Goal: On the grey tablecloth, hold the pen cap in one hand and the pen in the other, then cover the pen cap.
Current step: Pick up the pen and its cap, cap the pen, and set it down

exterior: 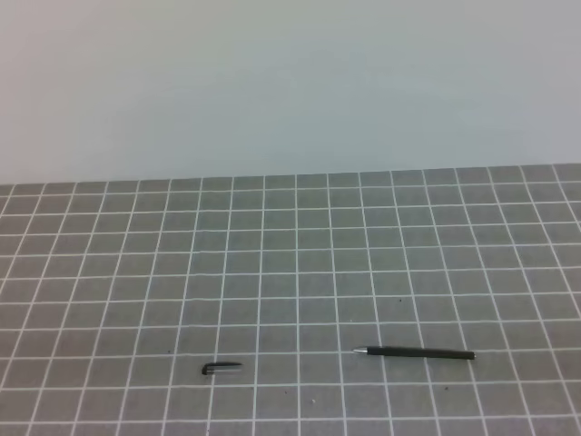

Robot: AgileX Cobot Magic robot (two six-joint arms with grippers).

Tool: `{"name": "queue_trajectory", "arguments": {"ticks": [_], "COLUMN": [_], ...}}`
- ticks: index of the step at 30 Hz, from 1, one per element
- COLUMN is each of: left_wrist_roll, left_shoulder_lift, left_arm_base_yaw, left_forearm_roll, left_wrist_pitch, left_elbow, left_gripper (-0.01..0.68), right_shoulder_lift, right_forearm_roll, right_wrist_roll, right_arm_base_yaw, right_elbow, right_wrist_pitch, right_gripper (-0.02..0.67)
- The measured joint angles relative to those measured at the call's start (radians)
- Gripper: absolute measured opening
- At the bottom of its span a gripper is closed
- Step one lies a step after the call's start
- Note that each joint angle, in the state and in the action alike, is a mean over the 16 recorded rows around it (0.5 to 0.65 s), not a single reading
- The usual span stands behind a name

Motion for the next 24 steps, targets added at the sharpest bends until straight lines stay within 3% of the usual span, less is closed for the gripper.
{"name": "queue_trajectory", "arguments": {"ticks": [5,11,24], "left_wrist_roll": [-0.013,-0.027,0.082], "left_shoulder_lift": [0.022,0.091,0.334], "left_arm_base_yaw": [0.0,0.0,0.0], "left_forearm_roll": [-0.004,-0.023,-0.168], "left_wrist_pitch": [0.021,0.054,0.181], "left_elbow": [-0.003,-0.015,-0.079], "left_gripper": [-0.001,-0.001,-0.001], "right_shoulder_lift": [0.022,0.103,0.485], "right_forearm_roll": [0.026,0.127,0.529], "right_wrist_roll": [0.0,-0.096,-0.57], "right_arm_base_yaw": [0.0,0.0,0.0], "right_elbow": [-0.148,-0.342,-0.631], "right_wrist_pitch": [0.222,0.471,0.801], "right_gripper": [-0.004,-0.004,-0.003]}}
